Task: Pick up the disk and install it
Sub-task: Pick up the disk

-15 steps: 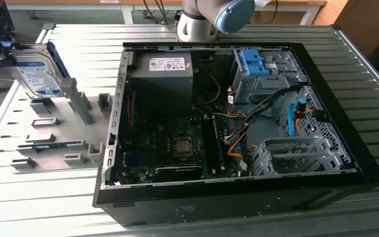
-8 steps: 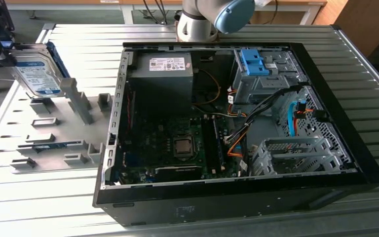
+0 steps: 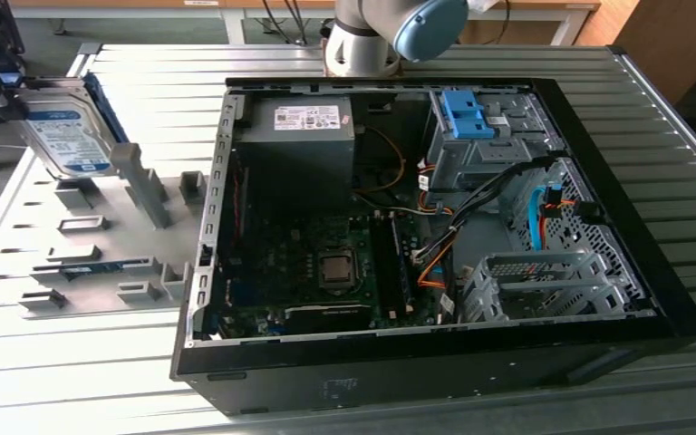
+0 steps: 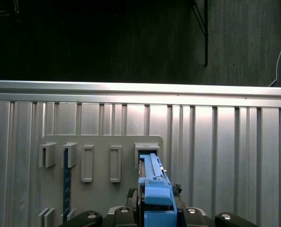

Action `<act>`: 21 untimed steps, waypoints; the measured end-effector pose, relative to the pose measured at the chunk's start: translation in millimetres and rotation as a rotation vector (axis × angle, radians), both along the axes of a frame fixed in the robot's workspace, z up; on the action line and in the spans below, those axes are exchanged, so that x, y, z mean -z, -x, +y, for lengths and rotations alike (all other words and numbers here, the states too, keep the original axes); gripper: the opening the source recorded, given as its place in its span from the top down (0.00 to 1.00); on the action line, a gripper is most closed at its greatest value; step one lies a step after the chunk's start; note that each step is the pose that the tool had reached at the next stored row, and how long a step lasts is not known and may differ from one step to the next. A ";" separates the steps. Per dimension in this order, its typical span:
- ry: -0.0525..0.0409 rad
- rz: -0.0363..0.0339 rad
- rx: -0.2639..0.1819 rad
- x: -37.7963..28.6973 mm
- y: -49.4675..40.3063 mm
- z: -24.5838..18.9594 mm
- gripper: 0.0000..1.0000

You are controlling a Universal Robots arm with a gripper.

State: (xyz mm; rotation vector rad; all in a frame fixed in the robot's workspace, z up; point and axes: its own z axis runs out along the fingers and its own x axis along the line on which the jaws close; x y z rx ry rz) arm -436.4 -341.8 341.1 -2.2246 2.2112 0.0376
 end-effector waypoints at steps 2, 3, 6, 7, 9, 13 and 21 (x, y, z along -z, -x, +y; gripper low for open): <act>0.0000 -0.0001 0.000 -4.5 0.0 0.0 0.63; -0.0001 -0.0001 0.000 -5.5 0.0 0.0 0.63; 0.0000 -0.0001 0.000 -8.6 0.0 0.0 0.63; 0.0000 -0.0001 0.000 -9.6 0.0 0.0 0.63; -0.0001 -0.0002 0.000 -11.1 0.0 0.0 0.63; 0.0000 -0.0001 0.000 -14.3 0.0 0.0 0.63; -0.0001 -0.0001 0.000 -20.2 0.0 0.0 0.63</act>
